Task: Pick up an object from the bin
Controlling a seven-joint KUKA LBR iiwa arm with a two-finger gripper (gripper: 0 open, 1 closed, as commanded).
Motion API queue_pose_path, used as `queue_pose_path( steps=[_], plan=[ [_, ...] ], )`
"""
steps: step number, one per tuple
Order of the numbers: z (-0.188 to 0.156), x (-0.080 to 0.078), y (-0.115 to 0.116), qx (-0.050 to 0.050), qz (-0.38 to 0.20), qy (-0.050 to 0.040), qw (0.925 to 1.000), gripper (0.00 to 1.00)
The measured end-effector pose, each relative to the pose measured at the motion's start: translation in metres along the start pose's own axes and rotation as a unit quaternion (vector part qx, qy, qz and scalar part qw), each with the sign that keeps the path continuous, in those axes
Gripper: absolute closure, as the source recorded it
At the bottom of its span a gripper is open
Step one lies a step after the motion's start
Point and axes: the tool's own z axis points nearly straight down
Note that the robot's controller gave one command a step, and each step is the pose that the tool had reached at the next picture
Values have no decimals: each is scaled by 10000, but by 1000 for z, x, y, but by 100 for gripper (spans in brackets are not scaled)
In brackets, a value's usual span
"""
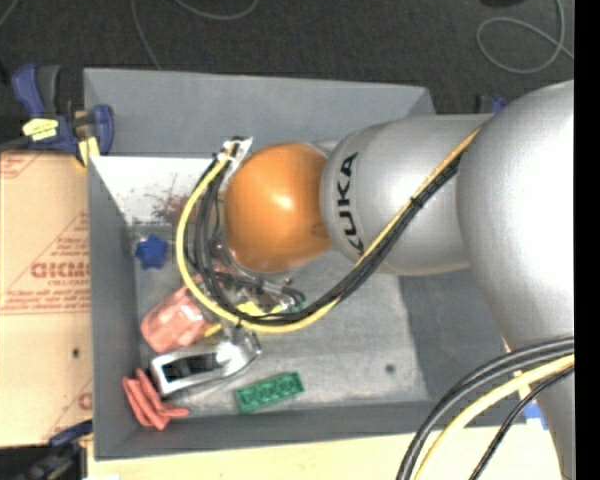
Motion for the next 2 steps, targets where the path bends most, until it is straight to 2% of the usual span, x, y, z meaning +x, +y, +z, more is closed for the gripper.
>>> queue_pose_path(
  steps=[2],
  plan=[
    [-5,2,3,22,-32,-18,10000,100]
  ],
)
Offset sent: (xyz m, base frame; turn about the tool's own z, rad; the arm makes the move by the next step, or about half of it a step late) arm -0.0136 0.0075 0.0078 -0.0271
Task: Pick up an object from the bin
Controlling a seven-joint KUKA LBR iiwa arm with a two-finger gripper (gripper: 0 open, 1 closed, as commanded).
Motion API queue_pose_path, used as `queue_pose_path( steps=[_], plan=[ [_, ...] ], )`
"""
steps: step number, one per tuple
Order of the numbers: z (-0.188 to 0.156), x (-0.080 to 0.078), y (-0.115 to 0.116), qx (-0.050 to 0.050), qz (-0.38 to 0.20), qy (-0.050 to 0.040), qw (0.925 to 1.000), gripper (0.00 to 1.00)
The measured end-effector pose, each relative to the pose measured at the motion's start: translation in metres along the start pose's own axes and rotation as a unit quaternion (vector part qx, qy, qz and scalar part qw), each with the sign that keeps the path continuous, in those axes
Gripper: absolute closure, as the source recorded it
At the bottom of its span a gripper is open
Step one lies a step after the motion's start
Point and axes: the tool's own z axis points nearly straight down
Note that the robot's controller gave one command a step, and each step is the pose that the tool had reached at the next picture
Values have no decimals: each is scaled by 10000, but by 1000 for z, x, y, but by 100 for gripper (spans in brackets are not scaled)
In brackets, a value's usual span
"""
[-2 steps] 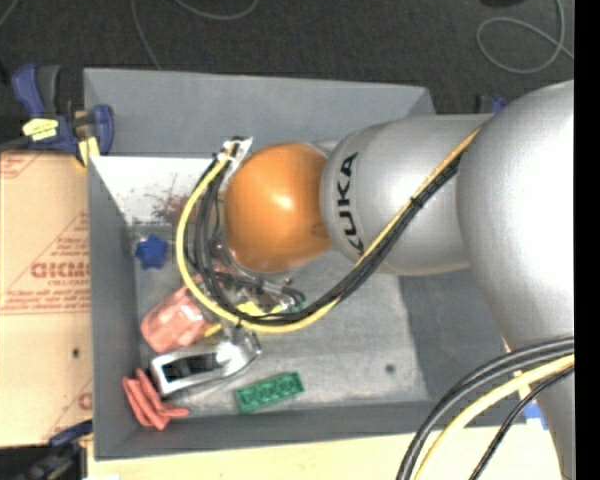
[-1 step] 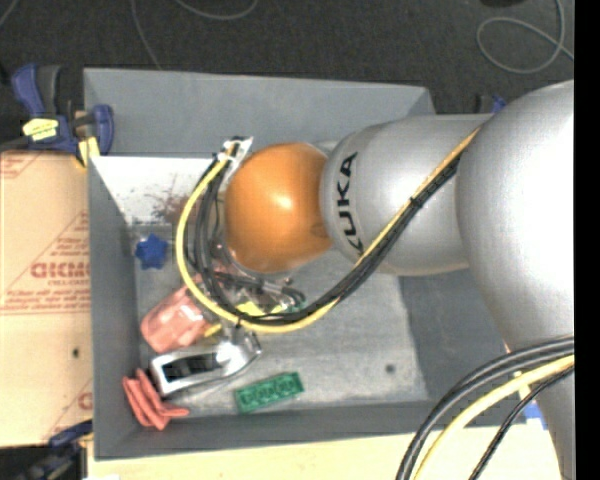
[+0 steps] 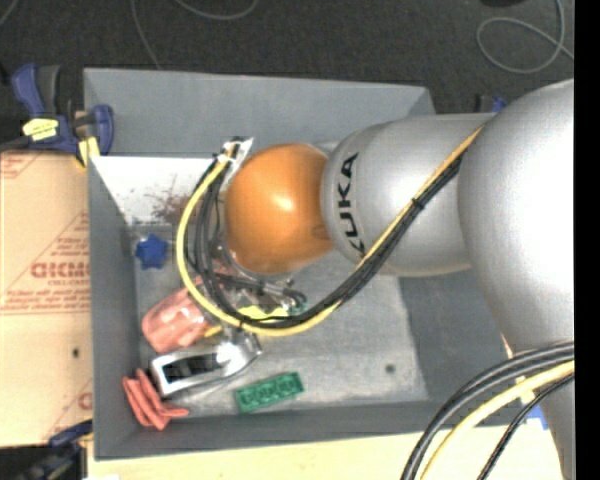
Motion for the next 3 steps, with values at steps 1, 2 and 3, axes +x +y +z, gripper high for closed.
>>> queue_pose_path(
  steps=[1,2,3],
  plan=[
    [-13,0,6,-11,-90,8,10000,100],
    [-46,-26,-1,-21,-741,36,9972,100],
    [-71,-23,7,-6,-1816,0,9834,100]
  ],
)
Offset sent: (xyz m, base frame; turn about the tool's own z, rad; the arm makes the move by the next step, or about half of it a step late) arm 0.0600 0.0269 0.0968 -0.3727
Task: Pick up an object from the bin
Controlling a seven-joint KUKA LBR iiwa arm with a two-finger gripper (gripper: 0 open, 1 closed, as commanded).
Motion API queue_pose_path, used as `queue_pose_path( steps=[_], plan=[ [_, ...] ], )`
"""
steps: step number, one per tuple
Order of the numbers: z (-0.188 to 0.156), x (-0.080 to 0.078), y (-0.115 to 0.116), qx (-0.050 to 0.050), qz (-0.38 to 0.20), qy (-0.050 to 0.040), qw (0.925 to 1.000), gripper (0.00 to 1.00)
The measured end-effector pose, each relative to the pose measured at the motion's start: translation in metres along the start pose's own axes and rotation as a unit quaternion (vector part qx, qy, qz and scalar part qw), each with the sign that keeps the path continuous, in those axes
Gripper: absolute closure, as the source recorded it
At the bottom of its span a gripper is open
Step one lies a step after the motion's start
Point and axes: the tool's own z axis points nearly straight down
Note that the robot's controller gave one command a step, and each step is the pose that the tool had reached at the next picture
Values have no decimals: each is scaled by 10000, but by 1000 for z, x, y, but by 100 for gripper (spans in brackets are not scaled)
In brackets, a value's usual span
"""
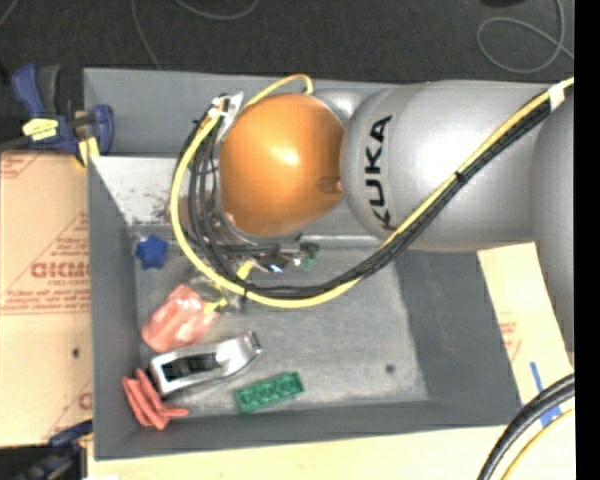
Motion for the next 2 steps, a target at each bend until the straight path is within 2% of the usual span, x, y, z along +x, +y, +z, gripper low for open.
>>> queue_pose_path(
  steps=[1,2],
  plan=[
    [-9,-9,19,-15,359,6,9994,100],
    [2,-15,-15,2,-319,-19,9995,100]
  ],
)
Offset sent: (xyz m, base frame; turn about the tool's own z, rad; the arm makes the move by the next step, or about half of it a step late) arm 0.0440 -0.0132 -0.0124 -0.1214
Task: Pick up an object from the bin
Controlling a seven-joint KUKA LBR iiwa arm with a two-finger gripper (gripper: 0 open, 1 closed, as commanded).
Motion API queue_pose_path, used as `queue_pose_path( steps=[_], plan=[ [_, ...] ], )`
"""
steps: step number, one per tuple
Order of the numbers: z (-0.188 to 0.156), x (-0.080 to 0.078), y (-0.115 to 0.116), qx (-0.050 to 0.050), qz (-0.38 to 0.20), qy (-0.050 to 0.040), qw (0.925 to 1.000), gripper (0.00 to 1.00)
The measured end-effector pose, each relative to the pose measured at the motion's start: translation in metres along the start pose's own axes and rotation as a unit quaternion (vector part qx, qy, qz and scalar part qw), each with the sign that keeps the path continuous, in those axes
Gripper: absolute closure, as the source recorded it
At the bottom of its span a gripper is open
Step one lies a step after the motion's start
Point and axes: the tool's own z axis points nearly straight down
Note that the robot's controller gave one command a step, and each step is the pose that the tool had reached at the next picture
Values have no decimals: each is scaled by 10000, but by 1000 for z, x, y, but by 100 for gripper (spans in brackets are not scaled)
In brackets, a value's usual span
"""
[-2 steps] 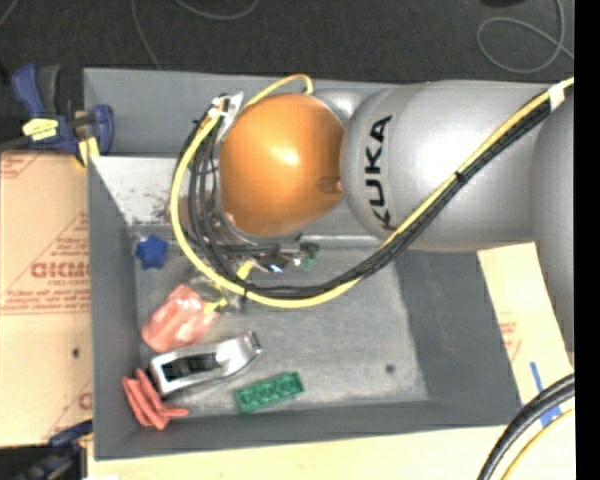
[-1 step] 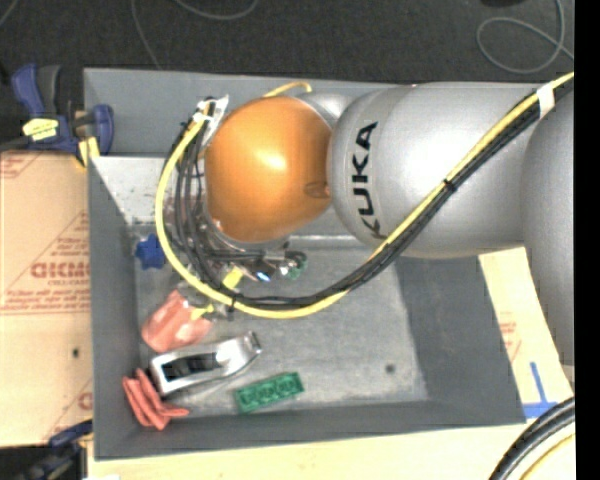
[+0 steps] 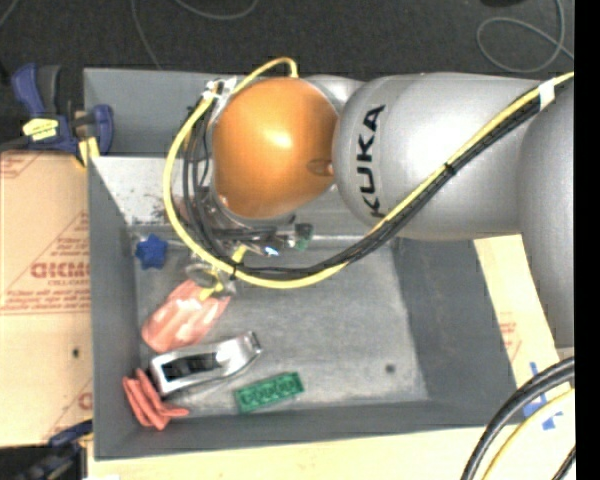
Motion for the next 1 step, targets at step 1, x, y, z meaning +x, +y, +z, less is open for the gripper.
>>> queue_pose_path(
  steps=[1],
  plan=[
    [-18,36,6,-24,53,24,10000,100]
  ],
)
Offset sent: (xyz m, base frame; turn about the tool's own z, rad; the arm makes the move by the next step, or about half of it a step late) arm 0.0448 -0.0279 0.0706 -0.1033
